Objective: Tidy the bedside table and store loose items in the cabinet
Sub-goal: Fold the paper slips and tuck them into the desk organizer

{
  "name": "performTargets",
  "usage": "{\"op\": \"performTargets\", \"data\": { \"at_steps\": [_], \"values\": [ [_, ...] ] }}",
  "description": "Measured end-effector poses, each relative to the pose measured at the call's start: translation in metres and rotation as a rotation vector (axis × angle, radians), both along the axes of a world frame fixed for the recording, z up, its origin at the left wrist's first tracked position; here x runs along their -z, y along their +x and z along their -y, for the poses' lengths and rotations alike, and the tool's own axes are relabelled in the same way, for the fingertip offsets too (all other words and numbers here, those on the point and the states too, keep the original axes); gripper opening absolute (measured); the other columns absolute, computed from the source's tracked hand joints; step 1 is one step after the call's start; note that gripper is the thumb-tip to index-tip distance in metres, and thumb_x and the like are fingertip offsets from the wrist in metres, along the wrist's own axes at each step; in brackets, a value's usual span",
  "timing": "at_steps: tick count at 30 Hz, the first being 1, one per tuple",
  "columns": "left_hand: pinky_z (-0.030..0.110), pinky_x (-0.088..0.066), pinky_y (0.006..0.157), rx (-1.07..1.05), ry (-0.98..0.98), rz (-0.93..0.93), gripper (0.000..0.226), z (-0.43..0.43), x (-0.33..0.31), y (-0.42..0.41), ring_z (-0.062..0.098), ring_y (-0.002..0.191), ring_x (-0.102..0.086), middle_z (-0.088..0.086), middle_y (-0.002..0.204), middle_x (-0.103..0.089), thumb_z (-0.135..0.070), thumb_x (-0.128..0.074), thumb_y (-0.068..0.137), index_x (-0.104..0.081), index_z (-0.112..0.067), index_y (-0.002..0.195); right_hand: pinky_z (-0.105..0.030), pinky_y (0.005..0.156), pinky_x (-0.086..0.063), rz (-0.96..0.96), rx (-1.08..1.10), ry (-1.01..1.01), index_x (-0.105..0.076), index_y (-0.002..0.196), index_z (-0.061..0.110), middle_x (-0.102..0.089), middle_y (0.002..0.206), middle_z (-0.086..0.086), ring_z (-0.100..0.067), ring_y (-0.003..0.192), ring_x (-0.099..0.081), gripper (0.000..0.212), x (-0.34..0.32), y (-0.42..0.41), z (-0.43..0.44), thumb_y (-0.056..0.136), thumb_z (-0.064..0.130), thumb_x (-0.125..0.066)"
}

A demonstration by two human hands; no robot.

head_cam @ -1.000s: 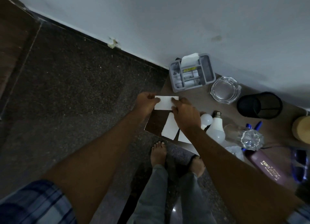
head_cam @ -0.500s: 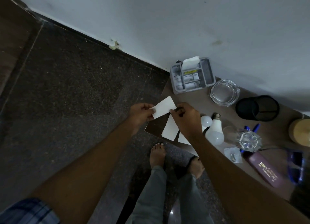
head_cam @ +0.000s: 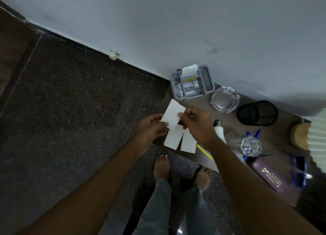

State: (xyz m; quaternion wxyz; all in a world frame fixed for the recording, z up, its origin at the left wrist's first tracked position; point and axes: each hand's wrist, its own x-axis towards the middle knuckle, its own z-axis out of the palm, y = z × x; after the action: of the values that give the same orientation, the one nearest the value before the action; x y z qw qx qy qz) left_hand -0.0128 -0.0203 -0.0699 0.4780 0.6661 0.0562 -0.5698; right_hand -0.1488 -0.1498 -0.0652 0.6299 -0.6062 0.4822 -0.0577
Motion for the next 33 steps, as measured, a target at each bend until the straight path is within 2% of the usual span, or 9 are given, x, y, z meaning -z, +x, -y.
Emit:
{"op": "performTargets", "data": {
  "at_steps": [3, 6, 8, 10, 13, 16, 20, 26, 33],
  "values": [
    [0.033, -0.06, 0.084, 0.168, 0.008, 0.224, 0.026, 0.021, -0.019, 0.006, 0.019, 0.1, -0.074, 0.003, 0.113, -0.076, -0.013, -0.07, 0.093, -0.069, -0.014, 0.119, -0.014, 0.051, -0.048, 0.021, -0.08, -0.096, -0.064, 0.083, -0.003, -0.064, 0.069, -0.012, -0.002, 0.053, -0.059, 0.022, -0.022, -0.005, 0.025, 0.095, 0.015, -0.068],
    [0.028, -0.061, 0.079, 0.238, -0.077, 0.404, 0.018, 0.048, -0.035, 0.018, 0.017, 0.095, -0.074, 0.002, 0.107, -0.076, -0.015, -0.071, 0.092, -0.072, -0.016, 0.109, -0.017, 0.053, -0.05, 0.015, -0.16, -0.179, -0.065, 0.086, 0.008, -0.065, 0.075, 0.002, -0.001, 0.06, -0.062, 0.017, -0.043, -0.005, 0.051, 0.096, 0.021, -0.067],
    [0.024, -0.061, 0.072, 0.268, -0.134, 0.515, 0.017, 0.069, -0.04, 0.025, 0.018, 0.09, -0.074, 0.005, 0.102, -0.076, -0.012, -0.073, 0.09, -0.072, -0.012, 0.107, -0.028, 0.059, -0.056, 0.016, -0.165, -0.23, -0.067, 0.087, 0.011, -0.069, 0.085, -0.003, -0.014, 0.069, -0.067, 0.013, -0.051, 0.0, 0.069, 0.095, 0.021, -0.068],
    [0.029, -0.06, 0.072, 0.274, -0.153, 0.618, 0.02, 0.092, -0.042, 0.031, 0.02, 0.087, -0.074, 0.009, 0.099, -0.077, -0.011, -0.076, 0.087, -0.073, -0.005, 0.107, -0.038, 0.066, -0.058, 0.005, -0.135, -0.284, -0.069, 0.091, 0.01, -0.072, 0.092, -0.009, -0.024, 0.075, -0.069, 0.012, -0.055, 0.006, 0.087, 0.093, 0.022, -0.071],
    [0.042, -0.062, 0.08, 0.274, -0.192, 0.731, 0.021, 0.121, -0.045, 0.037, 0.025, 0.087, -0.075, 0.014, 0.096, -0.077, -0.011, -0.077, 0.086, -0.075, 0.001, 0.103, -0.026, 0.06, -0.047, 0.033, -0.152, -0.39, -0.067, 0.086, 0.01, -0.068, 0.085, 0.003, -0.003, 0.059, -0.058, 0.015, -0.056, 0.013, 0.112, 0.092, 0.023, -0.072],
    [0.046, -0.063, 0.08, 0.28, -0.213, 0.81, 0.019, 0.14, -0.047, 0.038, 0.025, 0.082, -0.075, 0.011, 0.091, -0.077, -0.015, -0.077, 0.086, -0.075, -0.001, 0.099, -0.017, 0.053, -0.04, 0.026, -0.2, -0.471, -0.066, 0.085, 0.01, -0.071, 0.093, 0.001, -0.005, 0.045, -0.049, 0.019, -0.055, 0.018, 0.13, 0.093, 0.027, -0.071],
    [0.034, -0.063, 0.079, 0.303, -0.183, 0.884, 0.02, 0.15, -0.044, 0.034, 0.017, 0.081, -0.073, 0.004, 0.089, -0.076, -0.02, -0.078, 0.086, -0.075, -0.005, 0.098, -0.016, 0.058, -0.04, -0.004, -0.259, -0.547, -0.067, 0.086, 0.012, -0.071, 0.096, 0.001, 0.004, 0.056, -0.058, 0.019, -0.048, 0.022, 0.144, 0.093, 0.03, -0.069],
    [0.027, -0.062, 0.079, 0.298, -0.14, 0.939, 0.018, 0.151, -0.03, 0.029, 0.013, 0.084, -0.071, 0.001, 0.092, -0.074, -0.02, -0.077, 0.087, -0.075, -0.006, 0.099, -0.018, 0.067, -0.043, -0.024, -0.287, -0.572, -0.067, 0.088, 0.012, -0.07, 0.1, 0.006, 0.013, 0.064, -0.056, 0.02, -0.031, 0.021, 0.149, 0.093, 0.031, -0.068],
    [0.024, -0.061, 0.078, 0.307, -0.132, 1.024, 0.019, 0.149, -0.022, 0.027, 0.012, 0.087, -0.072, 0.004, 0.098, -0.078, -0.018, -0.076, 0.086, -0.077, -0.008, 0.102, -0.001, 0.066, -0.034, -0.082, -0.361, -0.61, -0.065, 0.085, 0.016, -0.061, 0.092, 0.007, -0.001, 0.075, -0.052, 0.013, -0.017, 0.024, 0.146, 0.092, 0.025, -0.071]
  ]
}}
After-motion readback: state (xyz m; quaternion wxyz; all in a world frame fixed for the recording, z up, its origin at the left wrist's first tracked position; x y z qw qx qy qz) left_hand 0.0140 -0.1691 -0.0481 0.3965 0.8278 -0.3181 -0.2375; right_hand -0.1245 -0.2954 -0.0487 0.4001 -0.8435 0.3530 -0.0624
